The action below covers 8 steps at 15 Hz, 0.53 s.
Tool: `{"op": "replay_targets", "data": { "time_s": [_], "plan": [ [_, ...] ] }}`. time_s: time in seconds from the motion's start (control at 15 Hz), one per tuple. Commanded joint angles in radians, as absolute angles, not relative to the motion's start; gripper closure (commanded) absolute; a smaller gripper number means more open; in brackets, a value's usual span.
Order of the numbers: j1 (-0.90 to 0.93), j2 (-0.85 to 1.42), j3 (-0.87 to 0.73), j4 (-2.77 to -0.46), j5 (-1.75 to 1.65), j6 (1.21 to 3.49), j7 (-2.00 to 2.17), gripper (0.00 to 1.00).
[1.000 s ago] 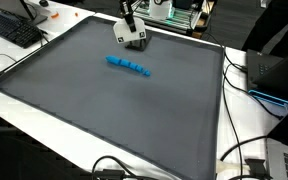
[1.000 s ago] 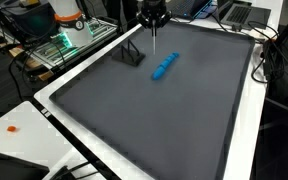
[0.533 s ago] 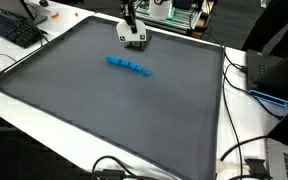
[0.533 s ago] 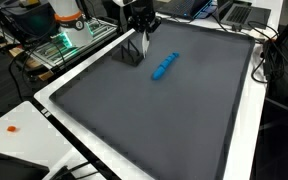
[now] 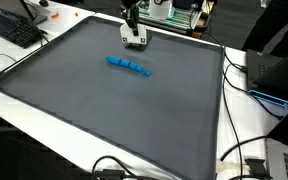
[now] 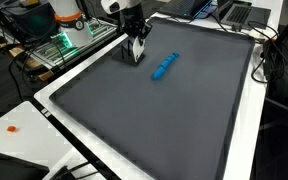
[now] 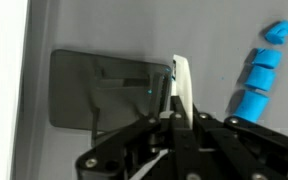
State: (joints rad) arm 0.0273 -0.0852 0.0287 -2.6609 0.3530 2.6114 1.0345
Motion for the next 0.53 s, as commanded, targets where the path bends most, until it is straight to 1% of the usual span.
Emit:
{"op": "replay_targets", "data": {
  "time_s": [0.0,0.47],
  "plan": [
    [0.034,-0.112,0.047,-2.726,0.389,2.676,1.084,0.99],
    [0.044,-0.099,0.064,-2.761,0.401,2.760,1.133,0.99]
  ]
}}
